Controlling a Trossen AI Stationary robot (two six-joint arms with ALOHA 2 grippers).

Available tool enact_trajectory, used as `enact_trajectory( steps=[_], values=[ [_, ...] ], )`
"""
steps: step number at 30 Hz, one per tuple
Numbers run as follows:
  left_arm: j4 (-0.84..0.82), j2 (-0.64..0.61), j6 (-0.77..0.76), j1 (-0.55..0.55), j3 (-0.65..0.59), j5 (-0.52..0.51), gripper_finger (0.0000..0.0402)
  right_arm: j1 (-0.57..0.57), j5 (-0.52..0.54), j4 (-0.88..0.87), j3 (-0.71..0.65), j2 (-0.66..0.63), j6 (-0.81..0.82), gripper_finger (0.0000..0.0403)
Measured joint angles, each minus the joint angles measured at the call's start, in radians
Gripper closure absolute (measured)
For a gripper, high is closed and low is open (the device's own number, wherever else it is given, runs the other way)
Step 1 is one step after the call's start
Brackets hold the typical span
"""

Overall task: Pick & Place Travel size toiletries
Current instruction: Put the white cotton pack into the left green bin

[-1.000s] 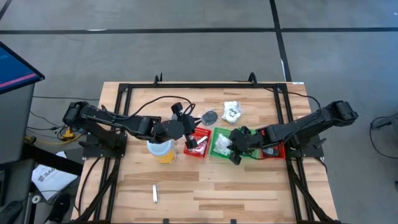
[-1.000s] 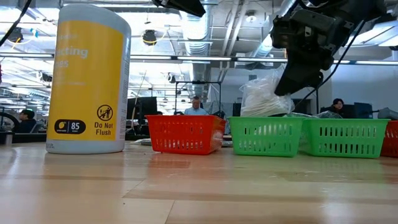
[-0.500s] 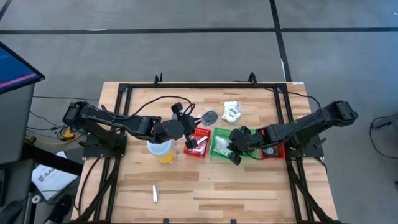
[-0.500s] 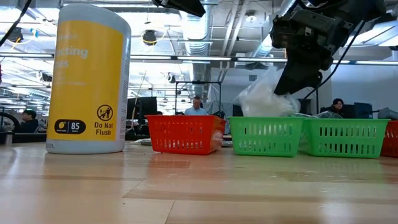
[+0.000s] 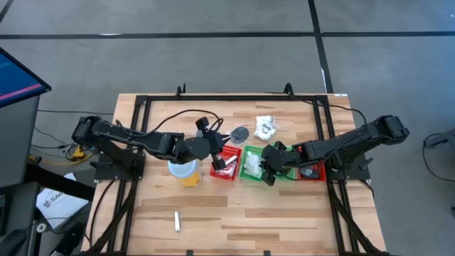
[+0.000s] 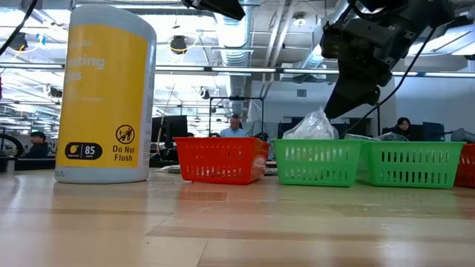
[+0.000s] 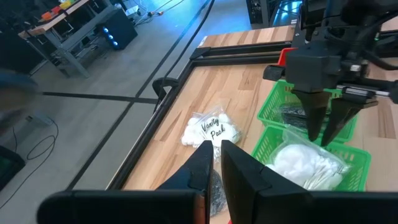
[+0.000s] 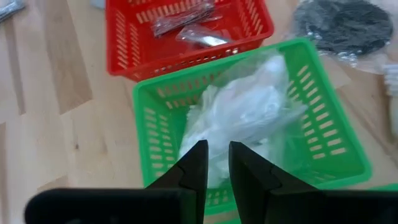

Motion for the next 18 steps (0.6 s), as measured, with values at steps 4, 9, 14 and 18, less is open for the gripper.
enact_trajectory(
  steps=[4, 9, 14, 18],
  values=[
    [0.000, 0.000, 0.000, 0.000, 0.000, 0.000, 0.0376, -0.017, 0.000, -0.010, 0.000, -0.013, -0.045, 0.0346],
    [0.000, 0.000, 0.000, 0.000, 0.000, 0.000, 0.0376, -0.052, 0.001, -0.053, 0.000, -0.049, -0.049, 0.0346],
    [-0.003, 0.000, 0.000, 0.007, 0.000, 0.000, 0.0376, -0.071, 0.000, -0.054, -0.001, -0.098, -0.071, 0.0346],
    [-0.003, 0.000, 0.000, 0.020, 0.000, 0.000, 0.0376, -0.069, 0.001, 0.033, 0.000, -0.124, -0.118, 0.0346]
  ],
)
